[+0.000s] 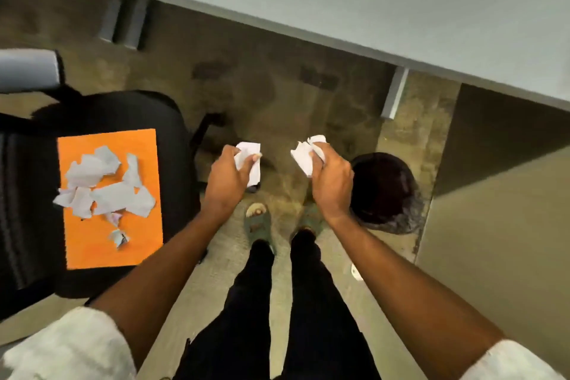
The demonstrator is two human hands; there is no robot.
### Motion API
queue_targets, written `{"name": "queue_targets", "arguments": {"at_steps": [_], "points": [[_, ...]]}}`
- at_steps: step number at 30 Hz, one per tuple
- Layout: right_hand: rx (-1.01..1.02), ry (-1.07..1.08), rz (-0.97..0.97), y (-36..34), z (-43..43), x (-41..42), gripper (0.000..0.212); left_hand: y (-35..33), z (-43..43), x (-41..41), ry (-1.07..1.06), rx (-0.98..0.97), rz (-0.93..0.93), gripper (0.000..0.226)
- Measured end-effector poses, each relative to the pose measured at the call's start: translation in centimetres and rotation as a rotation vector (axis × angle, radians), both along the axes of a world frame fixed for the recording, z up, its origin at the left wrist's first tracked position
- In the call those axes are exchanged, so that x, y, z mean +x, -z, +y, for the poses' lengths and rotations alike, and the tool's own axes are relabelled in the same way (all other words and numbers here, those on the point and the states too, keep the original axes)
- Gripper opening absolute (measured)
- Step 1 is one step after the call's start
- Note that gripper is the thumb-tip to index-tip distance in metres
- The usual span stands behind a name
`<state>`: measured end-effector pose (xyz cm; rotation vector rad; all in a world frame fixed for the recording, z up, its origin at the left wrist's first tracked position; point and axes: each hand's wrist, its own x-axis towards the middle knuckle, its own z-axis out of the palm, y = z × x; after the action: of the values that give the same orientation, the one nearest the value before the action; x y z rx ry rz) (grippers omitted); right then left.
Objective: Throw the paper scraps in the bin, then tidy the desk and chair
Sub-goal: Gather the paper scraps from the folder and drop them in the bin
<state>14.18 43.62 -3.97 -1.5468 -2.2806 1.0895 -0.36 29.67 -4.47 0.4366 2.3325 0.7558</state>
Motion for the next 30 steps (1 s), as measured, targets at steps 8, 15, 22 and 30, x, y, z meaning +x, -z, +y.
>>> {"name": "queue_targets", "arguments": {"at_steps": [8, 15, 22, 30], "points": [[0.005, 0.339, -0.240, 3.5, 7.3, 13.8, 0.028, 2.1, 13.9, 10.2, 0.449, -0.057, -0.121, 0.061], [-0.094, 0.443, -0.343, 9.9, 9.9, 20.1, 0.031, 7.2, 21.2, 18.8, 0.674, -0.169, -0.160, 0.045], [-0.153, 0.534, -0.338, 17.2, 10.6, 22.9, 0.030, 14.5, 24.0, 23.0, 0.768, -0.342, -0.176, 0.058], [-0.264, 0.557, -0.264, 24.1, 11.4, 25.1, 0.035, 21.8, 25.6, 24.9, 0.999, -0.414, -0.192, 0.066]]}}
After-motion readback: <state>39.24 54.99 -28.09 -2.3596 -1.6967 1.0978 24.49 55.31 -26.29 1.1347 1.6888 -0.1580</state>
